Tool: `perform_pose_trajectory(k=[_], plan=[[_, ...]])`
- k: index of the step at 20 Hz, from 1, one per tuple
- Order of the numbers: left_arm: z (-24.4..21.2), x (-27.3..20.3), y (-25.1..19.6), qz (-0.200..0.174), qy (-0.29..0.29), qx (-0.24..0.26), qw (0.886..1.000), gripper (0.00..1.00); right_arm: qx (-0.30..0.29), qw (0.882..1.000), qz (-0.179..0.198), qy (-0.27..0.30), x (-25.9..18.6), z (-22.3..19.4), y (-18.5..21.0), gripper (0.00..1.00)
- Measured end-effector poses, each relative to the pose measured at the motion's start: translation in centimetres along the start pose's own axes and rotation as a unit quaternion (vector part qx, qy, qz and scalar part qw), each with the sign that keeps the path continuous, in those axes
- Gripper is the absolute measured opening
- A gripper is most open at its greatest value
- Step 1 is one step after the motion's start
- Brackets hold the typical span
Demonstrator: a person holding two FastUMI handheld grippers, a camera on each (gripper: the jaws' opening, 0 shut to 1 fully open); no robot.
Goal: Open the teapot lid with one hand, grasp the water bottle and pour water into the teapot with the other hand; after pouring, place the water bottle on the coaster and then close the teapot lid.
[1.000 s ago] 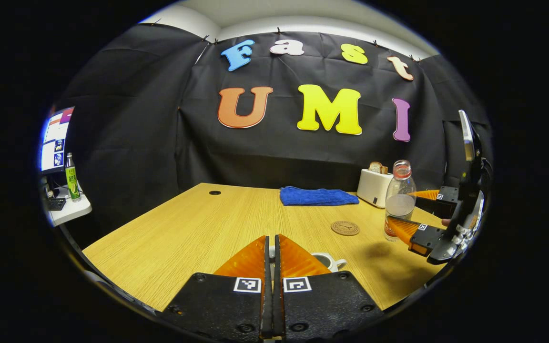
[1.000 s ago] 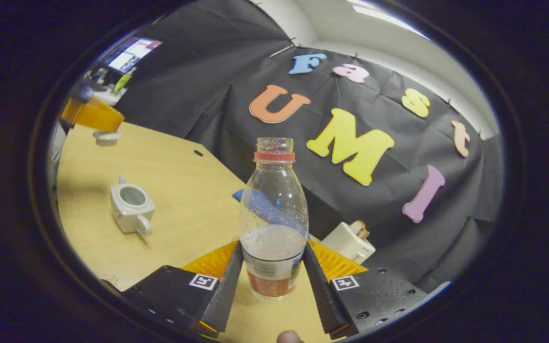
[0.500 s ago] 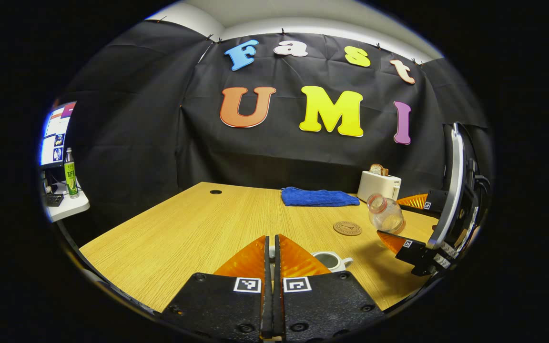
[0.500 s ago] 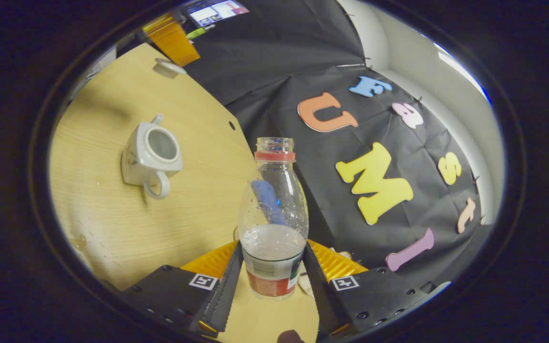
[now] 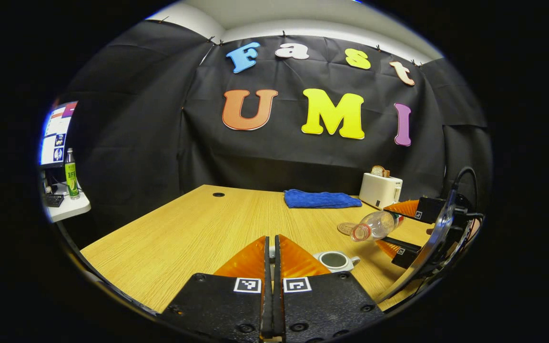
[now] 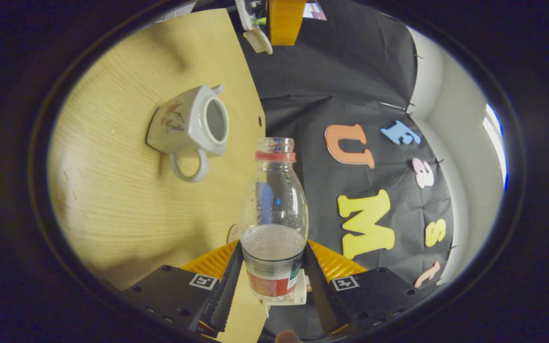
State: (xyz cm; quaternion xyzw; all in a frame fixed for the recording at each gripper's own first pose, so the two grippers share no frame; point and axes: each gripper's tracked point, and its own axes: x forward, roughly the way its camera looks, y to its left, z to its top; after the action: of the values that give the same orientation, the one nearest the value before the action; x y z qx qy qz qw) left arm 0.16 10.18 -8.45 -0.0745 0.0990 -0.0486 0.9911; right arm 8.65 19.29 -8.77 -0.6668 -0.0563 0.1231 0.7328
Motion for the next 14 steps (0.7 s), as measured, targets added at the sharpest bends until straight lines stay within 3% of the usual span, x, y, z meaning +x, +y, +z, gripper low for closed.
perform_pose_trajectory(k=[14], plan=[[-0.4, -0.3, 1.0, -0.001, 0.0, -0.012, 1.0, 0.03, -0.134, 0.99, -0.027, -0.017, 0.3, 1.7, -1.5, 0.72]])
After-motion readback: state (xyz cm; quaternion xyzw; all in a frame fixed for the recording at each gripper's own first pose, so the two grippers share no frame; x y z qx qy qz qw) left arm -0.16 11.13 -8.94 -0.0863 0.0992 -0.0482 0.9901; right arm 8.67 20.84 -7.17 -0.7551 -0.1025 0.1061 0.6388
